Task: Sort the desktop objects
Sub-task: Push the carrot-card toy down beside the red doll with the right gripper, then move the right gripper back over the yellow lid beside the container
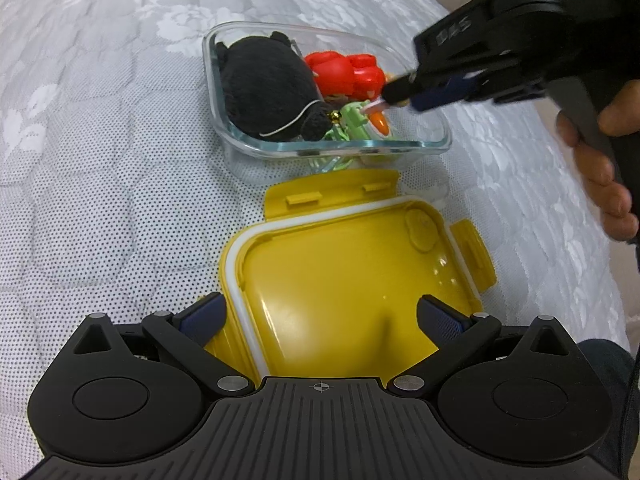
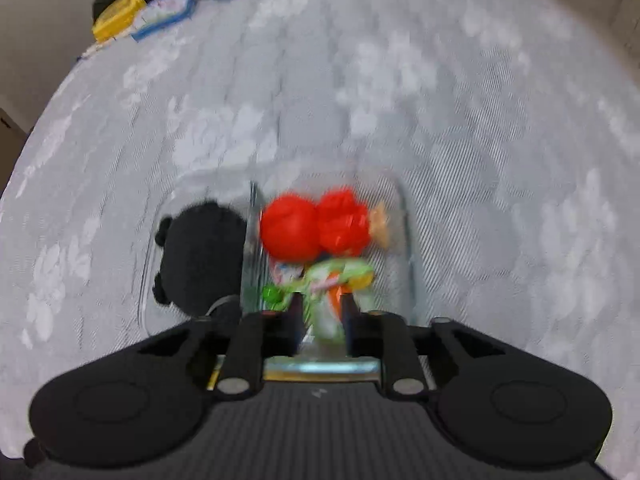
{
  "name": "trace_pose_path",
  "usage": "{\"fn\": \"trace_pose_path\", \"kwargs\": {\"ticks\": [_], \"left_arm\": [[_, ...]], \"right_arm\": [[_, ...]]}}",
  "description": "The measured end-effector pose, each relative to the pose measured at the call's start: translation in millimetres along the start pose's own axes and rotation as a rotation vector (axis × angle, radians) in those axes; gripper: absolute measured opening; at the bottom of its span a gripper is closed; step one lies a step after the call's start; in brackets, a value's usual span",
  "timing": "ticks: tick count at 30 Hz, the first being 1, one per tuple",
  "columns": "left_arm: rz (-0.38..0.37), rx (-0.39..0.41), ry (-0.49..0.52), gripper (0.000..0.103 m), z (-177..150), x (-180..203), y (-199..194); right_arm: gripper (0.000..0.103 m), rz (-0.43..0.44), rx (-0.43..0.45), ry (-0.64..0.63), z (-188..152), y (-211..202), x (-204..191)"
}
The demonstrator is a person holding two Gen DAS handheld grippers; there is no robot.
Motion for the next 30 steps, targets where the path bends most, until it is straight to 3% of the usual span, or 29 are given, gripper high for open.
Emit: {"fn": "trace_pose_path", "kwargs": {"ticks": [2, 11, 13, 22, 26, 30], "left_arm": [[0.002, -0.001, 0.001, 0.103, -0.1, 0.4, -0.2], [0.006, -0.002, 0.012, 0.103, -0.2, 0.2, 0.3], [0.006, -0.002, 0.014, 0.103, -0.2, 0.2, 0.2], [0.011, -0.004, 0.028, 0.103, -0.5, 2.2, 1.7], [0.015, -0.005, 0.038, 0.103, -1.0, 2.6, 2.0], [0.012, -0.005, 0.037, 0.103, -0.6, 2.0, 2.3]], "right_arm": [[0.042, -0.003, -0.006, -0.010, -0.3, -0.2, -0.2], [0.044, -0.002, -0.005, -0.106, -13.4, 7.8, -12.3], [0.049, 0.000, -0.002, -0.132, -17.2, 10.3, -15.8], [0.048, 0.007, 0.010, -0.247, -34.4, 21.4, -31.8], [0.048, -0.042, -0.007, -0.364, -32.5, 24.0, -40.1], [0.051, -0.076, -0.022, -0.364, -32.1, 27.9, -39.2]]}}
Point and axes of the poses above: each gripper's, at about its wrist camera, not at the fingertips, and y roughly the way its jaws point, x to its right, z to its top, the point moved 7 cm from there along y, roughly the way its jaws point, and after that the axes turned 2 degrees about -y, right-handed, at the moved point
